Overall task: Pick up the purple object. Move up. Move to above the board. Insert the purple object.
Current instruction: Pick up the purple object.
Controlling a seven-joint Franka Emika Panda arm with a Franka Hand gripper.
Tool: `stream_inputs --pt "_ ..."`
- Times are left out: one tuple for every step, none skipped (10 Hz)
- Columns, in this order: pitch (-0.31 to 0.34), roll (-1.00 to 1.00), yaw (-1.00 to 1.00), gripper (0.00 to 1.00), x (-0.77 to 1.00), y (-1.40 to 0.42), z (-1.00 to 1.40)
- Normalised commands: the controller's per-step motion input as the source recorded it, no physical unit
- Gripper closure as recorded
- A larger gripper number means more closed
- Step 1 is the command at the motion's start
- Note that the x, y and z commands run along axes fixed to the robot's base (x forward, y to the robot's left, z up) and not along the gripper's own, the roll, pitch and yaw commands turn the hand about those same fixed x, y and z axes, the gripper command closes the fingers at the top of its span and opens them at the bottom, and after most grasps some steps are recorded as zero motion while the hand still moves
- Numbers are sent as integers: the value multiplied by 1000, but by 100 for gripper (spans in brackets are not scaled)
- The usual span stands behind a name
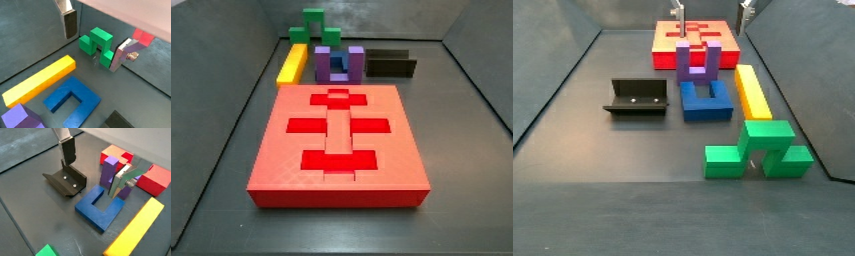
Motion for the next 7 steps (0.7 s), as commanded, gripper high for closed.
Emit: stream_inputs --pt "0 -19 0 0 0 0 0" --pt "0 -71 0 0 0 74 0" --pt "-7 0 0 0 0 0 0" --pt "0 -14 0 0 0 11 0" --pt "0 0 -31 0 140 -14 0" --pt "0 87 -157 0 174 -706 -437" --pt "-13 50 -220 0 80 -1000 -480"
